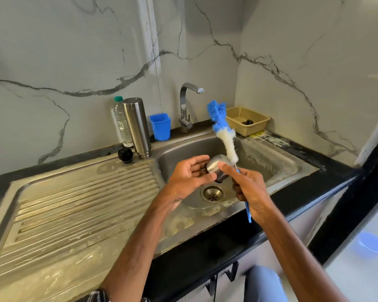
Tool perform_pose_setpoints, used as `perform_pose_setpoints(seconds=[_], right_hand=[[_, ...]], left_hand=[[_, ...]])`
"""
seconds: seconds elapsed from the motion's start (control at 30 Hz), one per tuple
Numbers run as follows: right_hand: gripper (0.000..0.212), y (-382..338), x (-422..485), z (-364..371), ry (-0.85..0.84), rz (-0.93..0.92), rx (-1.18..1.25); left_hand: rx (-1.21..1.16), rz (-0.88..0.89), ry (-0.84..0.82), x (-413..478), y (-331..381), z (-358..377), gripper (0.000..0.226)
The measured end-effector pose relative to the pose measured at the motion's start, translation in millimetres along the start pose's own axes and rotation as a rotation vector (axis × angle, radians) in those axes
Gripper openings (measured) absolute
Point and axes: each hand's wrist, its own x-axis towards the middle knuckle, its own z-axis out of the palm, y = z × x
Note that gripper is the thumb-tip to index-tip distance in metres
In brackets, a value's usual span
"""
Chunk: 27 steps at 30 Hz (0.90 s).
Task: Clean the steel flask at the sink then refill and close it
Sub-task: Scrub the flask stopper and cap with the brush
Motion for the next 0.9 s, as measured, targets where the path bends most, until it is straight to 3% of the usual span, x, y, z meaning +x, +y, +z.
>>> perform_pose_setpoints(seconds=[0.13,0.3,0.43,0.53,0.7,0.77,0.9], right_hand=[[0.062,-3,3,-6,0.011,-0.012,0.016],[0.071,-1,0,-5,-0.053,-0.026,-0.031],[0.064,5,-1,-2,-0.059,-0.050,-0.070],[0.045,11,2,-7,-0.059,0.002,0.069],[0.027,14,-5,-11,-0.151,-0.102,0.037],[0.027,11,-10,-12,-0.200,-0.092,0.043],[0.034,13,-9,-14,-0.129,-0.053,-0.068]], left_hand=[[-0.153,-0.151,0.109,-5,4,-4,0.028],[-0.370,-0.277,0.041,-3,3,-3,0.027],[-0.429,-0.282,0.084,-2,3,-3,0.016],[-0.429,-0.257,0.116,-1,1,-7,0.013],[-0.483,-0.223,0.140,5,-3,-17,0.017],[-0.510,-0.214,0.142,6,-5,-17,0.018],[-0.476,-0.184,0.125,5,-5,-14,0.019]])
